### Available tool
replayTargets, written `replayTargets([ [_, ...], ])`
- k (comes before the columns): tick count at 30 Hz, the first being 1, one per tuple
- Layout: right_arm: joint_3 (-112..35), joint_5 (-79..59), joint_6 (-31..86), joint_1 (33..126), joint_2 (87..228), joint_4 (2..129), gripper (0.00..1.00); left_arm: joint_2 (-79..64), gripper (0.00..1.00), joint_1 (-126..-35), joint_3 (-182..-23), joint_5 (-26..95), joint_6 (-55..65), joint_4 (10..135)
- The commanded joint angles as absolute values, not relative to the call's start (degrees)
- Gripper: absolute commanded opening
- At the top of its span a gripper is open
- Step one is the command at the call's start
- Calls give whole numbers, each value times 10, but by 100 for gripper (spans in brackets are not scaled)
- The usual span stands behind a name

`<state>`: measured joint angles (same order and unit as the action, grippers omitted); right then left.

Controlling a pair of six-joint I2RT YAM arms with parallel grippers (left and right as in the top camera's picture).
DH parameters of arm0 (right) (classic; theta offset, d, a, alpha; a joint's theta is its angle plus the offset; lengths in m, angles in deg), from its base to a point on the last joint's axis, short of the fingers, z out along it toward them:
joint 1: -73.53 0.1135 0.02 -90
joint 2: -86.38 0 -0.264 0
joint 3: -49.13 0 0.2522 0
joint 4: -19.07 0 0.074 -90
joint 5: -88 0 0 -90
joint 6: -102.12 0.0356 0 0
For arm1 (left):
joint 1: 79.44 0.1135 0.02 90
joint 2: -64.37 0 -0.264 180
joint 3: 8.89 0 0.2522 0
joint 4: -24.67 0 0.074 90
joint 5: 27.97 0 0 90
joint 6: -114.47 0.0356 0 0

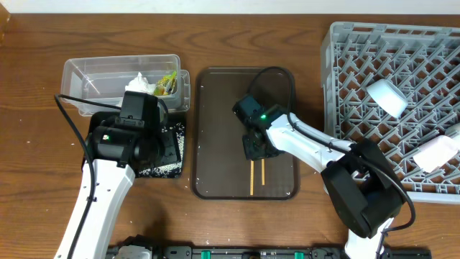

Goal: Sort waste into correct bins and load items into the dishwasher rack
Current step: 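Grasp one wooden chopstick on the brown tray with the right gripper, then carry the chopstick to the rack and drop it in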

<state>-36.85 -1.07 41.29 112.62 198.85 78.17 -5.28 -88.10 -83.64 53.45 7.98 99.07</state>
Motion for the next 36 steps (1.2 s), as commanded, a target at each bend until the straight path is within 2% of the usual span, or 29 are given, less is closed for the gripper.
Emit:
replayTargets([
  [1,-366,-11,426,1133,2001,784,28,-53,56,-879,-832,544,77,992],
  [4,-366,-9,435,1133,2001,794,22,-53,56,-879,-832,544,77,992],
  [6,-366,-7,449,1132,2001,804,12,-53,56,-879,-832,544,77,992],
  [10,-366,-7,464,1132,2001,812,2,-53,56,-879,-832,544,77,992],
  [15,-366,-9,464,1126,1995,820,1,-53,56,-879,-832,544,77,992],
  [20,-367,-7,440,1079,1936,834,1,-53,56,-879,-832,544,77,992],
  [30,-369,-2,292,905,1730,876,1,-53,56,-879,-832,544,77,992],
  [36,-367,14,220,779,1715,922,1,-53,56,-879,-832,544,77,992],
])
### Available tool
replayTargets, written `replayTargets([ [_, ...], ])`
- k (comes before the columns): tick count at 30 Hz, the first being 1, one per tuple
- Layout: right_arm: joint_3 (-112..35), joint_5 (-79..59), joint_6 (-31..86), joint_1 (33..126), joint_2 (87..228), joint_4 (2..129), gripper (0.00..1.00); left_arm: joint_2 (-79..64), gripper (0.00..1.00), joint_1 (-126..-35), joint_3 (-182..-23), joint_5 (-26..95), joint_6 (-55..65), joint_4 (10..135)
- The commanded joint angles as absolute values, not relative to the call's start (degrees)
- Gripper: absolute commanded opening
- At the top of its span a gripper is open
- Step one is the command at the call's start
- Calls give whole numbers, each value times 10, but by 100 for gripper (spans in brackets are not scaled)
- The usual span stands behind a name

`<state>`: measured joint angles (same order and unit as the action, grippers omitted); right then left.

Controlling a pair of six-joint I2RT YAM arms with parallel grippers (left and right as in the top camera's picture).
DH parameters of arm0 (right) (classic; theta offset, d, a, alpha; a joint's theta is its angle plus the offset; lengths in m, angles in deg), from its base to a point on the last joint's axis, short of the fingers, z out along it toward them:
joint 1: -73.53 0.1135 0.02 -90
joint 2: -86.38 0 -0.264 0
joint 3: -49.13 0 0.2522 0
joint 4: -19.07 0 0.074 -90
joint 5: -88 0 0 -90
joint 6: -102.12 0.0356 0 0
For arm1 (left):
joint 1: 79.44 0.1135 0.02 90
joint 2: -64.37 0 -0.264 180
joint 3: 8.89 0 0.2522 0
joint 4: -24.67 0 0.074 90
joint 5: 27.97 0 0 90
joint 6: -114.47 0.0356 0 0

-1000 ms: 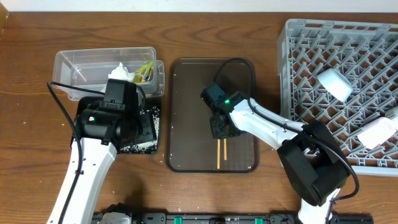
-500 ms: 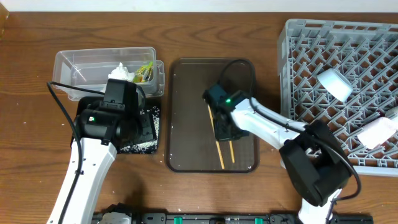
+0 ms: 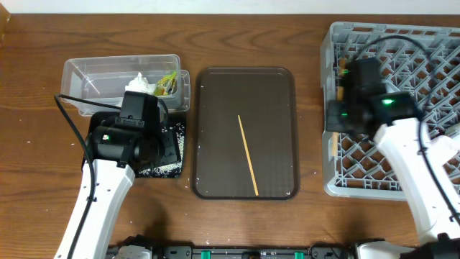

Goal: Sort waste into correct bins and load items into the dishwasher rack
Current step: 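Carry the chopstick to the rack and drop it in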

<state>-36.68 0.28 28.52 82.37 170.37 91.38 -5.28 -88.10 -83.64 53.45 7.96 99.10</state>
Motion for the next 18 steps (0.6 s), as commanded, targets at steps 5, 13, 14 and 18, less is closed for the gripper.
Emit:
replayTargets([
  [5,-365,10,197,729,1750,930,1,-53,56,-879,-832,544,77,992],
  [13,-365,-52,176,730,1805,931,1,-53,56,-879,-832,544,77,992],
  [14,-365,-53,176,731,1805,929,1,-53,56,-879,-832,544,77,992],
  [18,-365,-53,176,731,1802,925,8,-53,56,-879,-832,544,77,992],
])
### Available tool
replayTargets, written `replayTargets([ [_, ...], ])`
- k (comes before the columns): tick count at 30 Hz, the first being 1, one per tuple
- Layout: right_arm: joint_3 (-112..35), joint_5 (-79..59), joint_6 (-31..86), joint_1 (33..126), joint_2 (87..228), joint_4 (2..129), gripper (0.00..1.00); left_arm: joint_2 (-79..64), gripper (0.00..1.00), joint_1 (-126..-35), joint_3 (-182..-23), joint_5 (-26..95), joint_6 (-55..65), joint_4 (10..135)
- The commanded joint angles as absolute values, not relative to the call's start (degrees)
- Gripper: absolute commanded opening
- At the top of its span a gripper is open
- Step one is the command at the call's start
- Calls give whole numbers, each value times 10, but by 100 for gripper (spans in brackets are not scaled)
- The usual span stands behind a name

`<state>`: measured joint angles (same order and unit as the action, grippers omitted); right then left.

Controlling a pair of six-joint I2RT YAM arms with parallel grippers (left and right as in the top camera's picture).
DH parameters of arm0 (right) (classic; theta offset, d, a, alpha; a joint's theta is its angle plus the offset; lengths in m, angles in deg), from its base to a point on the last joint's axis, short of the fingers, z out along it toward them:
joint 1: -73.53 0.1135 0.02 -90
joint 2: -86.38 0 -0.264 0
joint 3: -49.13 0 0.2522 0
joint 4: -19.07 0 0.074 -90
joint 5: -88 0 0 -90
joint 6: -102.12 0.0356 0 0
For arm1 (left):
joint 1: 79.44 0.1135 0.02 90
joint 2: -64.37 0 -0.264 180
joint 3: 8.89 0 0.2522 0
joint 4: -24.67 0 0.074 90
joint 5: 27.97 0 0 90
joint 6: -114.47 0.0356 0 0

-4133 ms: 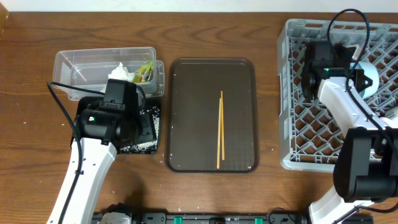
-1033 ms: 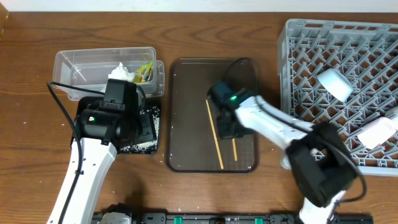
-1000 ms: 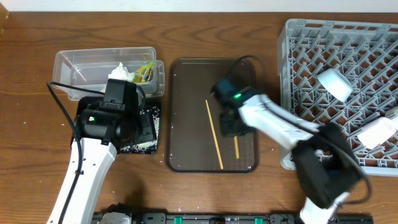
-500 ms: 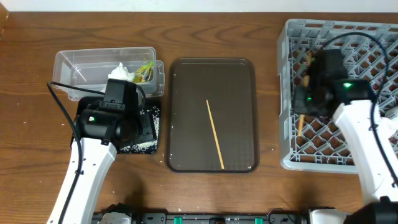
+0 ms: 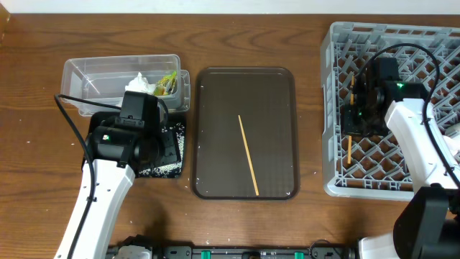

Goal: Sort waste into correct bins and load items into the dishwasher rack
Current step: 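Carry the chopstick to the rack and drop it in, then grasp the second wooden chopstick with the right gripper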

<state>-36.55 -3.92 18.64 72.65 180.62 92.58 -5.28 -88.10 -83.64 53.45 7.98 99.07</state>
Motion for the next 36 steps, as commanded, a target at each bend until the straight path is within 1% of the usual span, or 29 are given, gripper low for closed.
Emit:
replayTargets([
  [1,-365,-53,176,731,1802,928,19,-53,56,-879,-832,544,77,992],
  [2,-365,-53,176,731,1802,931,27,-53,56,-879,-832,544,77,992],
  [3,-365,-53,176,731,1802,932,30,-53,56,-879,-832,544,77,992],
  [9,-383,-79,198,733,1777,937,32,-53,56,-879,-832,544,77,992],
  [13,-402,-124,204,751,1738,919,33,-53,56,-879,-832,544,77,992],
  [15,-403,-145,201,776,1719,896,36,-53,56,-879,-832,544,77,992],
  [17,-403,-145,202,808,1714,882,43,-53,56,-879,-832,544,77,990],
  [22,-402,-145,202,909,1738,862,43,-53,56,-879,-832,544,77,988],
  [27,-402,-140,226,999,1800,841,43,-53,56,-879,-832,544,77,988],
  [36,-402,-127,303,1115,1940,814,42,-53,56,-879,-832,544,77,988],
])
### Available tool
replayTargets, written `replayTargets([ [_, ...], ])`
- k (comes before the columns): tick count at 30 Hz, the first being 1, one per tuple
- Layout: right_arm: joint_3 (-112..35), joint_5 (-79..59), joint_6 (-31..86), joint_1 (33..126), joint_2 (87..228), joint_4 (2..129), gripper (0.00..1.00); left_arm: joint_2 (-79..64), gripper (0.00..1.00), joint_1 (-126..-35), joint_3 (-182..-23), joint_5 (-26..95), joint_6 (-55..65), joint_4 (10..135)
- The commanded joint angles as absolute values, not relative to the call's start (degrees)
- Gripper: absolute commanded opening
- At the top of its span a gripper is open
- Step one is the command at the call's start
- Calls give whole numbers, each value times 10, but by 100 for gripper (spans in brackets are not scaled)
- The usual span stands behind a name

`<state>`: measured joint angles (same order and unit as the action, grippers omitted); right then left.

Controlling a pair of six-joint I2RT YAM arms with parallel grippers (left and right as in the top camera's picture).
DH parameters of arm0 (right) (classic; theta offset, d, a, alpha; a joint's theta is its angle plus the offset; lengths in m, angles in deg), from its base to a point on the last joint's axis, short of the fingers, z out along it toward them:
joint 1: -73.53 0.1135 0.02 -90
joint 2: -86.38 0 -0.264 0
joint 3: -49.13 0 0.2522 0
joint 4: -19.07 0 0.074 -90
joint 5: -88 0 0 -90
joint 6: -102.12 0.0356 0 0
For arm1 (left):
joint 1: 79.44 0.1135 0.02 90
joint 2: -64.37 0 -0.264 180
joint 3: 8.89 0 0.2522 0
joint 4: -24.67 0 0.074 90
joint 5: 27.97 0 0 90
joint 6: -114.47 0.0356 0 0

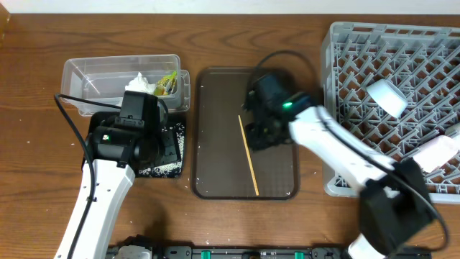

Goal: Sort waste into correct bins and load items into the dishwasher rack
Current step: 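Grasp the second wooden chopstick with the right gripper, then carry the second chopstick to the rack and release it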

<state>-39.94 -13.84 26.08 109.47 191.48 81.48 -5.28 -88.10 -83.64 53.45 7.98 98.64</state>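
One thin wooden chopstick (248, 155) lies slantwise on the brown tray (215, 93). My right gripper (259, 137) hangs low over the tray's middle, just right of the chopstick's upper half; its fingers are hidden under the wrist. The grey dishwasher rack (402, 65) stands on the right with a white cup (386, 96) and another white piece (438, 151) in it. My left gripper (147, 144) sits over the black tray (169, 169) at the left, its fingers hidden by the arm.
A clear plastic bin (93, 72) at the back left holds crumpled white paper and a yellow-green wrapper. White crumbs speckle the black tray. The right arm's link stretches from the rack's near left corner across to the brown tray.
My right gripper was over the rack's left side, where a chopstick lay among the grid. Now it is back over the brown tray beside the remaining chopstick. The left arm has not moved.
My right gripper was first down on the brown tray above two chopsticks. Then it was at the rack's left edge, with one chopstick left slantwise on the tray. Then it stood over the rack with a chopstick lying there. Now it is over the tray again.
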Motion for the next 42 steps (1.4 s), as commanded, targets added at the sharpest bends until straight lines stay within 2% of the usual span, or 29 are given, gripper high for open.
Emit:
replayTargets([
  [1,-402,-118,320,1126,1960,814,41,-53,56,-879,-832,544,77,988],
  [3,-402,-107,337,1138,1985,814,40,-53,56,-879,-832,544,77,988],
  [6,-402,-101,358,1148,2013,814,33,-53,56,-879,-832,544,77,988],
  [12,-402,-95,370,1147,2027,815,1,-53,56,-879,-832,544,77,988],
  [20,-414,-75,366,1091,1955,856,1,-53,56,-879,-832,544,77,988],
  [31,-430,10,277,881,1730,919,1,-53,56,-879,-832,544,77,988],
  [36,-426,9,237,794,1729,947,1,-53,56,-879,-832,544,77,984],
  [42,-407,10,198,768,1772,949,1,-53,56,-879,-832,544,77,984],
])
